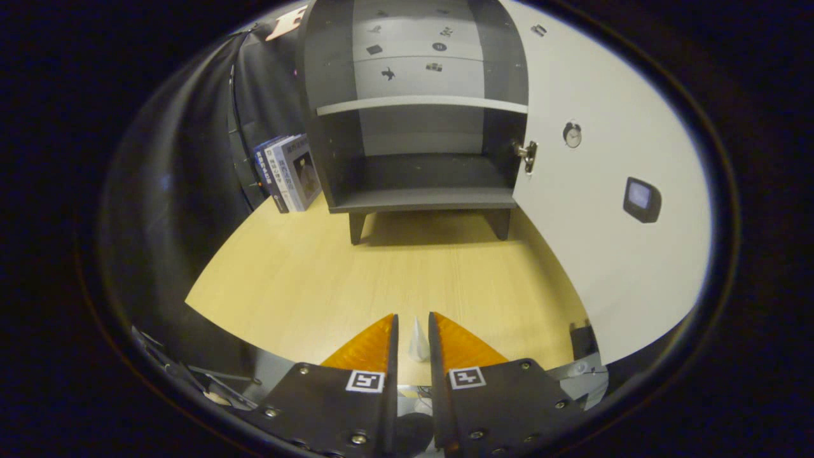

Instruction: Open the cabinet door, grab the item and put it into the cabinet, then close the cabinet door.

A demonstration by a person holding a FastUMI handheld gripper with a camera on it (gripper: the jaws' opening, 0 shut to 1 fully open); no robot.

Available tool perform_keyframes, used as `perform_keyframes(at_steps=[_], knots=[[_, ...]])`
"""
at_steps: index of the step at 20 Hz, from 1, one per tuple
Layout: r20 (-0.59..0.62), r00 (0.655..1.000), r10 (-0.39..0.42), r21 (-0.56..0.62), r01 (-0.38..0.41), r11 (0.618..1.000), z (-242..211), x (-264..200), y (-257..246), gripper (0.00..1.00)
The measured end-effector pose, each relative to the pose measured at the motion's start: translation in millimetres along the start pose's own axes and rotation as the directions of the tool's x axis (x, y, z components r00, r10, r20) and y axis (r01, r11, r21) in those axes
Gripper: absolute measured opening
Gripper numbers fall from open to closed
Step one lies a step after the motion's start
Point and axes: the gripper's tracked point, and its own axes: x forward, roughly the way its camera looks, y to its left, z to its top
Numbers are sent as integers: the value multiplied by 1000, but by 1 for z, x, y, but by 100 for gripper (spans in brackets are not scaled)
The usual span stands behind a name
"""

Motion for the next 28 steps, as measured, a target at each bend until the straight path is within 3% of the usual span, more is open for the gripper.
perform_keyframes(at_steps=[18, 26, 27, 28], knots=[[-254, 966, -39, -100, 13, 995, -68, 64, -7, 23], [-262, 961, -89, -162, 47, 986, -74, 70, -10, 23], [-252, 965, -74, -152, 37, 988, -71, 89, -14, 23], [-263, 961, -87, -145, 50, 988, -72, 77, -10, 13]])
